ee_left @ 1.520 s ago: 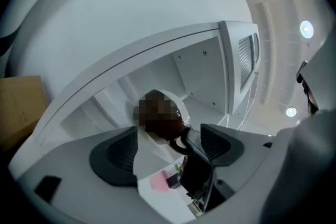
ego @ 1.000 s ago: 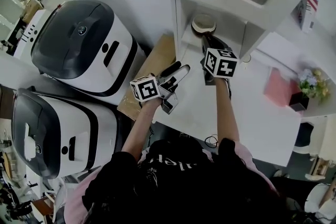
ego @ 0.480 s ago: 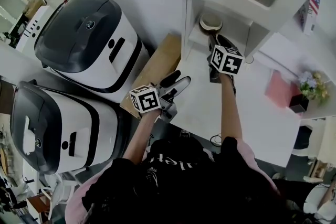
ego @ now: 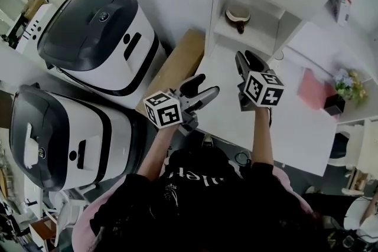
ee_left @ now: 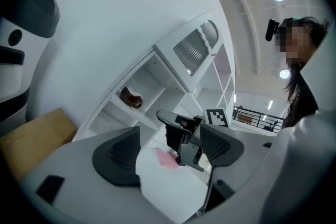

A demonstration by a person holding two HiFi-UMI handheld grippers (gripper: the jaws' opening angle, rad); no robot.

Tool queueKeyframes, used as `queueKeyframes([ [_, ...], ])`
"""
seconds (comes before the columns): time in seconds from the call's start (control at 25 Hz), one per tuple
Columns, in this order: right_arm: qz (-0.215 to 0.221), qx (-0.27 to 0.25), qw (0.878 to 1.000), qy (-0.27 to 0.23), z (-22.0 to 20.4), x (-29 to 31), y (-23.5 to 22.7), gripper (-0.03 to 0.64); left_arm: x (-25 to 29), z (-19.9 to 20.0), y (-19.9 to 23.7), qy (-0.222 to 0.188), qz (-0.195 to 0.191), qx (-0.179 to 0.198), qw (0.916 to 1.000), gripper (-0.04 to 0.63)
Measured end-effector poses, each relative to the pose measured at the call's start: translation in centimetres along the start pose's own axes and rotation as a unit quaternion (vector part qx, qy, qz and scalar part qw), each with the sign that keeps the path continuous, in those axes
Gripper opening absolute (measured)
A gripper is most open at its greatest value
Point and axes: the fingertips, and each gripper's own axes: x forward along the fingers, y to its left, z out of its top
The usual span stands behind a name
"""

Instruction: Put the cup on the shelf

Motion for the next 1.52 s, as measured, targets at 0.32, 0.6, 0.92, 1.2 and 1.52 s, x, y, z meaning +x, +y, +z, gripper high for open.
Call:
queueKeyframes([
  [0.32, 0.017, 0.017, 1.0, -0.014, -4.4, -7.7, 6.7, 0.138, -5.4, -2.0, -3.3, 0.01, -0.026, 0.006, 0.9996, 0.354],
  [0.6, 0.013, 0.046, 0.998, -0.027, -7.9, -13.9, 12.7, 0.138, -11.0, -4.7, -6.9, 0.033, -0.052, 0.019, 0.9979, 0.319],
  [0.92, 0.009, 0.043, 0.998, -0.033, -10.4, -18.7, 17.8, 0.138, -14.7, -7.1, -9.6, 0.051, -0.071, 0.042, 0.9953, 0.212],
  [1.2, 0.009, 0.037, 0.999, -0.034, -11.9, -21.6, 18.8, 0.132, -15.3, -8.0, -11.1, 0.058, -0.089, 0.049, 0.9931, 0.114],
  [1.52, 0.006, 0.011, 0.999, -0.03, -12.7, -23.8, 18.0, 0.082, -15.1, -7.7, -12.0, 0.055, -0.069, 0.087, 0.9923, 0.057],
])
